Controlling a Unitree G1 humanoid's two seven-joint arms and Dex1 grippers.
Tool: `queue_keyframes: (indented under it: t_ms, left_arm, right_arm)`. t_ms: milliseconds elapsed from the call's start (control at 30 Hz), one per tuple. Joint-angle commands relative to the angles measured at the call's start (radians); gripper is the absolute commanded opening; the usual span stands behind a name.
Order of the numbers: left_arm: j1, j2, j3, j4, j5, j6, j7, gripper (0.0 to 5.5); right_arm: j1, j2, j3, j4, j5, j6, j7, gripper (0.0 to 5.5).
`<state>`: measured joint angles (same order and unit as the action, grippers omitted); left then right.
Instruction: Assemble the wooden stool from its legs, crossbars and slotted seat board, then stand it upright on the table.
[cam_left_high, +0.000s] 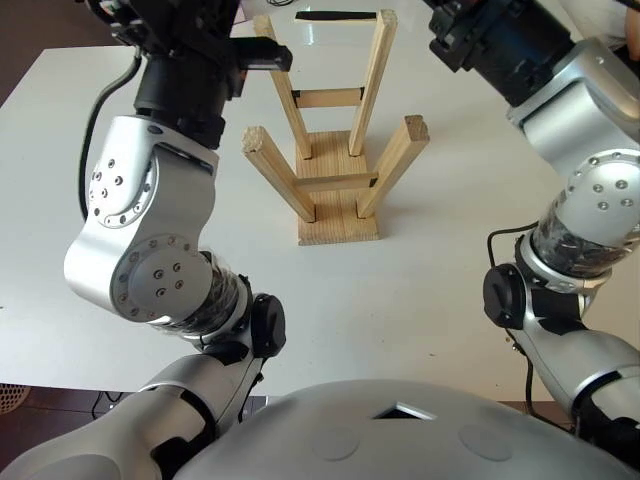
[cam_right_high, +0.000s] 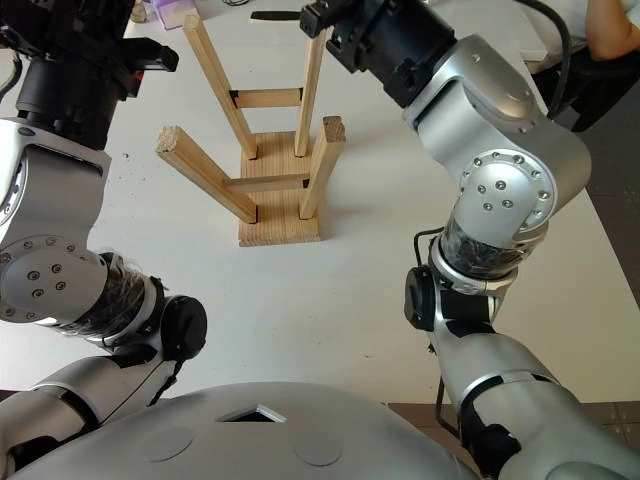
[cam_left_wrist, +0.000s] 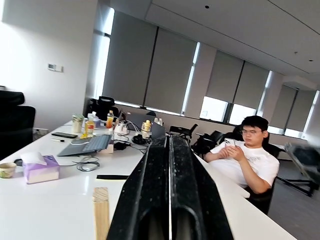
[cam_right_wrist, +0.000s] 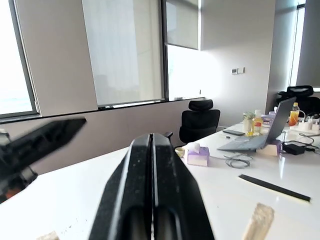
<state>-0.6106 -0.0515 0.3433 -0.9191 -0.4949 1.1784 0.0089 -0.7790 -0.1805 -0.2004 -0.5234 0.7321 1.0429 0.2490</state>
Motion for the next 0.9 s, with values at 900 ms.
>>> queue_keyframes:
  t_ms: [900]
  left_arm:
    - [0.551,0.318,0.26,0.37,-0.463,-0.397,-0.327,0.03]
  right_arm:
    - [0.211,-0.238,0.153,0.466,-0.166,-0.385,0.29,0.0]
